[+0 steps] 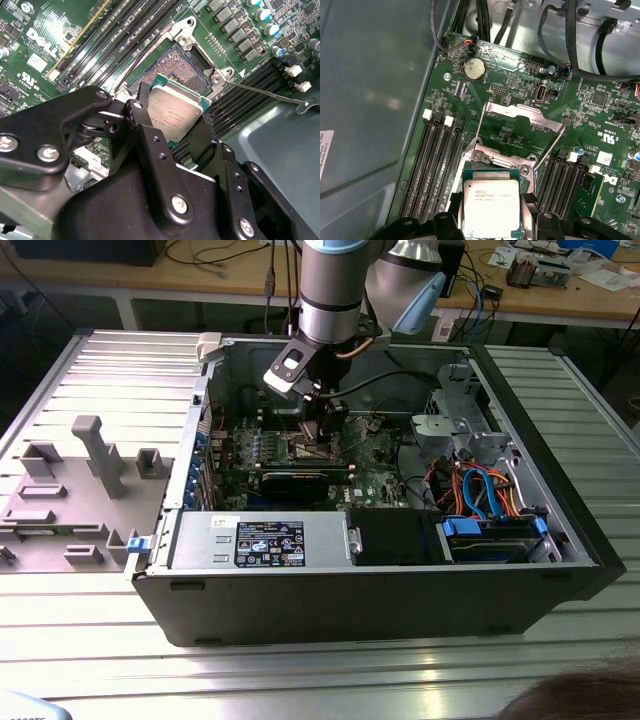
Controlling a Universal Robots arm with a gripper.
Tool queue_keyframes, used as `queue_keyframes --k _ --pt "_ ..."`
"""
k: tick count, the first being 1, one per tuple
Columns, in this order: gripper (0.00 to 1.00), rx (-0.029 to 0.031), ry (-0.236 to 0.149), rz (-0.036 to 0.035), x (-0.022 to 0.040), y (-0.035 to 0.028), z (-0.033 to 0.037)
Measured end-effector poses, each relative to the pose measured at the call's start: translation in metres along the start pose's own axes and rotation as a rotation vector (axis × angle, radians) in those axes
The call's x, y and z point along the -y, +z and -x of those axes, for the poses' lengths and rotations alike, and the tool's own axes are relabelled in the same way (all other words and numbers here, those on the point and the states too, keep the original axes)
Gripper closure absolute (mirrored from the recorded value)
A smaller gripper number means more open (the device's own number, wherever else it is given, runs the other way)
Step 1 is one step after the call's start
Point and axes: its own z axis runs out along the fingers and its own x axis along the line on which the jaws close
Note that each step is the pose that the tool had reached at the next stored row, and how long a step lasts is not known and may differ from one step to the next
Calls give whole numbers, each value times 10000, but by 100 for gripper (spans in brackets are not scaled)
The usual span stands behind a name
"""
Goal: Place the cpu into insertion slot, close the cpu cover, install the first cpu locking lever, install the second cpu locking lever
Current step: 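Install the second cpu locking lever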
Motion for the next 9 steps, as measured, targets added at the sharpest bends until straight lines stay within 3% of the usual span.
queue_keyframes --k 9 --pt "45 1 39 1 0 0 0"
